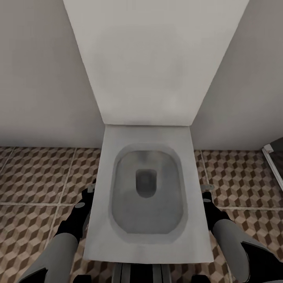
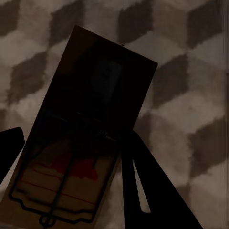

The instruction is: Take the four mousetraps from the cabinet in the bathroom and place them on the bathroom floor. Make sure all four end up on the same floor surface, and ensure that at least two of them are either under or directly next to the same bathroom sink.

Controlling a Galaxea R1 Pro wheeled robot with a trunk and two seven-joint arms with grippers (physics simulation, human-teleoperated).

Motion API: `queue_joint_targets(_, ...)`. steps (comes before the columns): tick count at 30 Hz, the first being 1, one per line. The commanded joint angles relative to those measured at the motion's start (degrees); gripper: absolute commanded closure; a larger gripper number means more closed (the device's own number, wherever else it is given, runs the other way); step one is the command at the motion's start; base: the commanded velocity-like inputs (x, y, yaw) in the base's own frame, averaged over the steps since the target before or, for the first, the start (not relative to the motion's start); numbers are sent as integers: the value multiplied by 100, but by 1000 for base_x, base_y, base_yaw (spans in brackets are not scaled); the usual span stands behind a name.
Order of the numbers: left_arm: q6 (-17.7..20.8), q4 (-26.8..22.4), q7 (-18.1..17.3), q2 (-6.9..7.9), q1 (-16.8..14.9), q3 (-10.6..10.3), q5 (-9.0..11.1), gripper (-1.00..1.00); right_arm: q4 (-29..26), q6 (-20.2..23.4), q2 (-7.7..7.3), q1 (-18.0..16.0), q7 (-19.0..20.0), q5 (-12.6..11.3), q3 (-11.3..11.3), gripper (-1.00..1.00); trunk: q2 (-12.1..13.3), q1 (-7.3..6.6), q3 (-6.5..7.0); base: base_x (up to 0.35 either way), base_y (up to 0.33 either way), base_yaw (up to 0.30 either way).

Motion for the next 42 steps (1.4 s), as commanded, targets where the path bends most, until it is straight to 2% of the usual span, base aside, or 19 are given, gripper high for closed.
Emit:
queue_joint_targets(1,-9,-9,-82,-11,-2,51,-50,100,-2,14,3,-2,-9,41,-26,100,-1,0,-3,59,-57,0)
queue_joint_targets(42,-50,-1,-115,-8,-3,47,-52,100,-52,32,12,-2,49,48,10,100,-1,0,-3,4,-4,0)
